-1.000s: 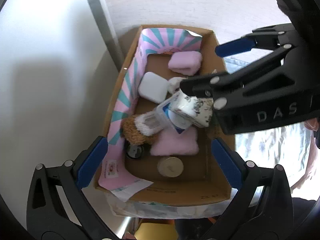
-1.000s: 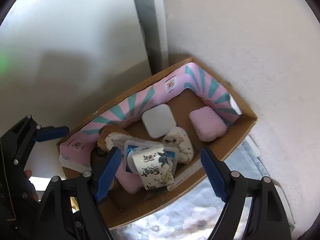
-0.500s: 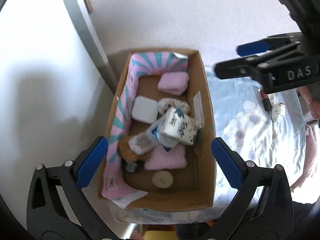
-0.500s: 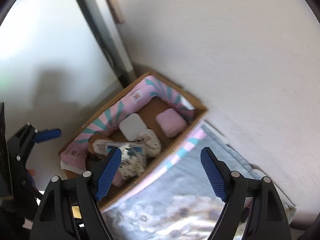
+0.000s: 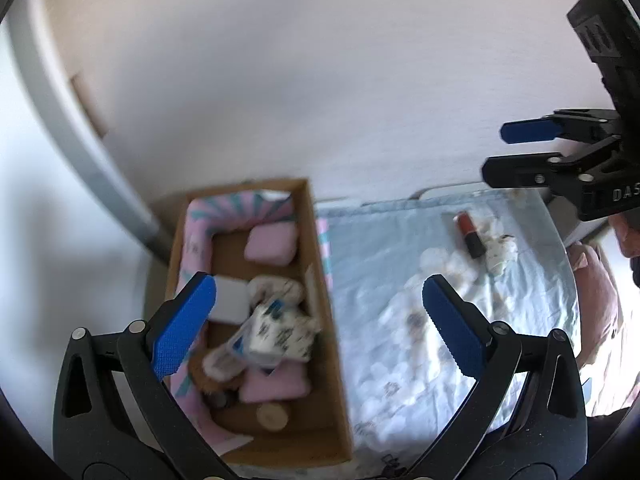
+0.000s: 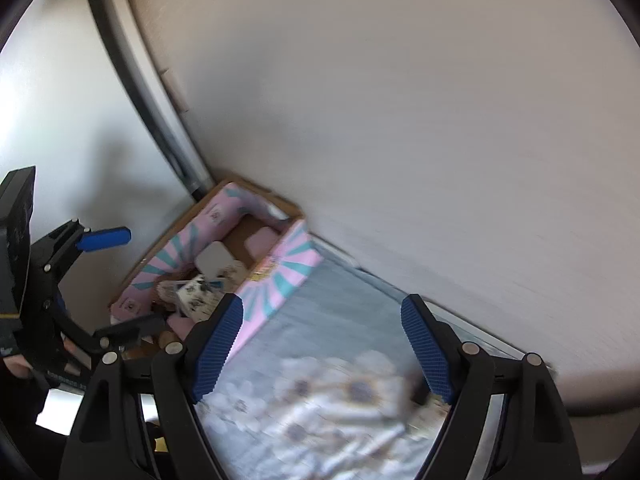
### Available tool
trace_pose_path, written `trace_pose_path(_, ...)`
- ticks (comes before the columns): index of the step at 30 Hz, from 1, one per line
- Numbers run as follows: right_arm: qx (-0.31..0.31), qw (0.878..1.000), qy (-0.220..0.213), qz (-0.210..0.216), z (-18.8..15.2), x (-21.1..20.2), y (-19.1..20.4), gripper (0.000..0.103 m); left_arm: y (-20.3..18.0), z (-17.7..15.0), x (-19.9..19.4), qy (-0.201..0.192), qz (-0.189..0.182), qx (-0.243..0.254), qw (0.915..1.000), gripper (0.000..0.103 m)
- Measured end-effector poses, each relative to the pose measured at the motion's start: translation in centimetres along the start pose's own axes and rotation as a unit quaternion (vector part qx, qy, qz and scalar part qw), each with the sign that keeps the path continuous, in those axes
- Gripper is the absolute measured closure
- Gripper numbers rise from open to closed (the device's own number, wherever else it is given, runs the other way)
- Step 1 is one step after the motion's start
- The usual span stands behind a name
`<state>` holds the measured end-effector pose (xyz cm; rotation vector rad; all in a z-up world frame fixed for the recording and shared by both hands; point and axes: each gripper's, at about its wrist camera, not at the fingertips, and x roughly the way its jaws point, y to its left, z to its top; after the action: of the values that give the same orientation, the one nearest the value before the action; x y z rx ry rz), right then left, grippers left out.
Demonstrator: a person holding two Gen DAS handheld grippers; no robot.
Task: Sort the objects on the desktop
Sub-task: 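Move both tools back over the lipstick and plush on the bed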
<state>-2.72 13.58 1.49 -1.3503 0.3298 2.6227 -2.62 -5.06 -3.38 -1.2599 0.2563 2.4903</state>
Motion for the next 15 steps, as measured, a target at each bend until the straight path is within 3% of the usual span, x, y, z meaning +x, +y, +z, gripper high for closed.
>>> trace_pose_path(7,0.005,0.999,-0.016,-0.049,-3.7,-4.4,-4.8,0.025,-5.7,2.7,0.2,-0.032,-0.033,0.07,0.9965,0.0)
trace_pose_path(15,0.043,0.997,0.005,-0.063,-9.7,-4.1,-10.0,0.025,-11.8,4.2,4.2,0.0,-0.075,0.11,0.9911,0.0)
